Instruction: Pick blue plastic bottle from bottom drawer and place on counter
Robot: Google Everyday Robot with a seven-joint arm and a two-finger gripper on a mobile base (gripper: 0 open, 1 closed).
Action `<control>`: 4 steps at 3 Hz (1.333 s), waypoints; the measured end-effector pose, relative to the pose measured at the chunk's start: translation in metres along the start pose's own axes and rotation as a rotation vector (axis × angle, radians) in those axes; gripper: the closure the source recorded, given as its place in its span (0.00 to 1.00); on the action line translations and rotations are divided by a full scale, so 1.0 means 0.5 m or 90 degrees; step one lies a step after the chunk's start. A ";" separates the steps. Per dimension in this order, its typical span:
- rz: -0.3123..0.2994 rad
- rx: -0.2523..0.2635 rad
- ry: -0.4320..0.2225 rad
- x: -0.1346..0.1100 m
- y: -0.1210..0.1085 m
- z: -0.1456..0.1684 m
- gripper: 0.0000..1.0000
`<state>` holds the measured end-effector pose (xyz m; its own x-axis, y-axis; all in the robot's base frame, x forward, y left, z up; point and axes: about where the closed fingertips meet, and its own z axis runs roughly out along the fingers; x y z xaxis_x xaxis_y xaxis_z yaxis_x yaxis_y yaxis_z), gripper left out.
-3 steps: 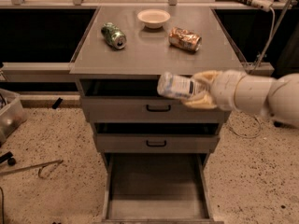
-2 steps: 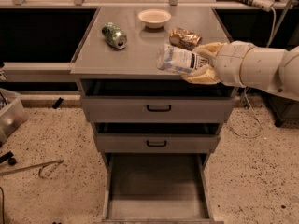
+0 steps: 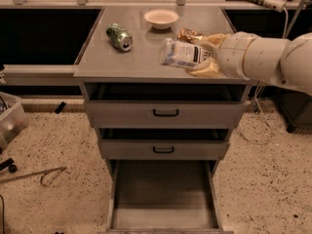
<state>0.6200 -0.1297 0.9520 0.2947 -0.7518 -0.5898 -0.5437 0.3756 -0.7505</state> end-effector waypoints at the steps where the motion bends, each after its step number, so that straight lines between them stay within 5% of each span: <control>1: -0.055 0.019 -0.008 -0.021 -0.078 0.069 1.00; 2: -0.099 0.014 -0.013 -0.046 -0.138 0.153 1.00; 4: -0.137 -0.054 -0.026 -0.068 -0.123 0.307 1.00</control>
Offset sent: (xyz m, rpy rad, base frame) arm 0.1505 0.0620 0.0636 -0.1739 -0.1486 0.0925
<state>0.7640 -0.0440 0.9727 0.4414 -0.7866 -0.4319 -0.5288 0.1608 -0.8334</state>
